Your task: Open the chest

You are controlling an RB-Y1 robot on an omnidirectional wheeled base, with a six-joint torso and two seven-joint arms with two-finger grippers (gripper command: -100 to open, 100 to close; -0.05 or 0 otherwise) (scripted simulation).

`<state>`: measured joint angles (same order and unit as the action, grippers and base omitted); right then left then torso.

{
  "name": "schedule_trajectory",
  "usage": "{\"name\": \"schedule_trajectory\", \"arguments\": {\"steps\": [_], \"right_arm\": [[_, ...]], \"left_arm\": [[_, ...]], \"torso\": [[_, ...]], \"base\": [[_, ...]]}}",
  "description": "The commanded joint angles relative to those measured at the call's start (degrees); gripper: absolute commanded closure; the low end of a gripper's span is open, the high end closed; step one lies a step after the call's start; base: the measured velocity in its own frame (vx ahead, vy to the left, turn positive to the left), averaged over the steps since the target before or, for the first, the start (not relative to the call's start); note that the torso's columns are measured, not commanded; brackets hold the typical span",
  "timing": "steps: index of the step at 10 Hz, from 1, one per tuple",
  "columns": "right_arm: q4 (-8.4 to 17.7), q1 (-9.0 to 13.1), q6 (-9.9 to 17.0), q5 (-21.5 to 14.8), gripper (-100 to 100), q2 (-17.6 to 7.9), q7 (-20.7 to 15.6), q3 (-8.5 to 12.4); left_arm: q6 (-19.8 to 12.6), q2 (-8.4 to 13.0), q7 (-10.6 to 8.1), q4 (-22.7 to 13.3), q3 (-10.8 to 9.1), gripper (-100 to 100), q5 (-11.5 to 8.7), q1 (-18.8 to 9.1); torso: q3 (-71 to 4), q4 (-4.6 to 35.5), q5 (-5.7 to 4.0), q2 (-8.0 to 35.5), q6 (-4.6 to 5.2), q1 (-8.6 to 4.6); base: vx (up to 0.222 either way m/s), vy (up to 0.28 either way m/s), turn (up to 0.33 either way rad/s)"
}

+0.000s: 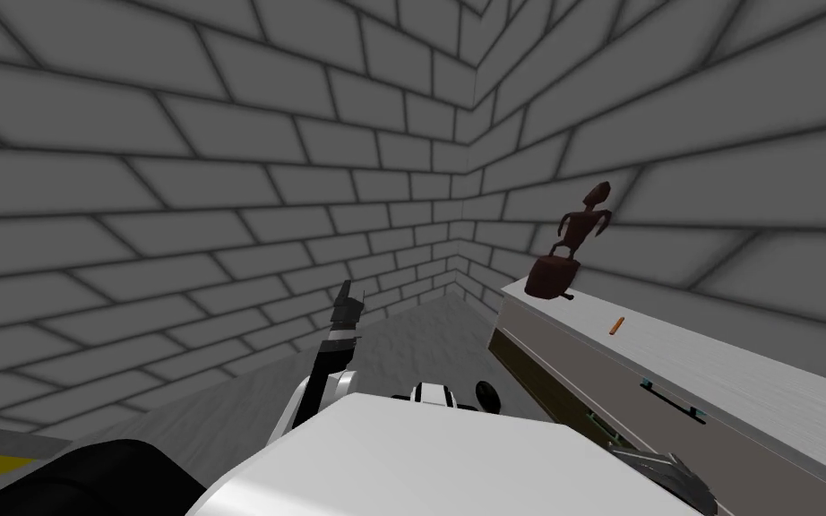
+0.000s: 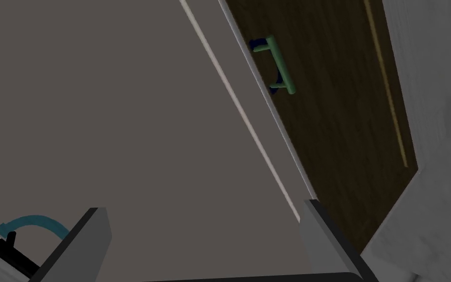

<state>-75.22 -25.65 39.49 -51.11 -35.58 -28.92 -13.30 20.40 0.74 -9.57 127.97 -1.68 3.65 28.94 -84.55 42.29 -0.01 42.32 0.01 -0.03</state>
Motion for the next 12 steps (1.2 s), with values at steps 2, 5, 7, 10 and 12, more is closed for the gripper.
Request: {"name": "schedule_trajectory", "arguments": {"steps": [2,5,7,10,12], "right_arm": [[3.04,0.20,5.19,-3.06,-100,-2.45,-1.90,-0.81],[6.05,0.57,8.70,-5.91,-100,-4.49,-2.89,-1.41],[8.38,0.85,11.52,-8.21,-100,-6.31,-3.69,-1.90],[10.89,1.13,14.71,-10.85,-100,-8.56,-4.63,-2.47],[10.36,1.15,14.24,-10.03,-100,-8.11,-4.86,-2.15]], "left_arm": [[0.00,0.00,0.00,0.00,0.00,0,0.00,0.00],[0.00,0.00,0.00,0.00,0.00,0,0.00,0.00],[0.00,0.00,0.00,0.00,0.00,0,0.00,0.00],[0.00,0.00,0.00,0.00,0.00,0,0.00,0.00],[0.00,0.00,0.00,0.00,0.00,0,0.00,0.00]], "torso": [[0.02,0.01,0.02,0.03,0.01,0.04],[-0.03,-0.02,0.01,-0.05,0.02,0.02],[-0.04,-0.01,0.00,-0.07,-0.02,0.01],[-0.01,0.00,0.00,-0.02,-0.02,0.02],[0.04,0.01,0.00,0.07,0.01,0.01]], "base": [[0.043,0.023,0.069],[0.056,0.025,0.097],[0.065,0.020,0.124],[0.056,0.015,0.081],[0.027,-0.041,0.026]]}}
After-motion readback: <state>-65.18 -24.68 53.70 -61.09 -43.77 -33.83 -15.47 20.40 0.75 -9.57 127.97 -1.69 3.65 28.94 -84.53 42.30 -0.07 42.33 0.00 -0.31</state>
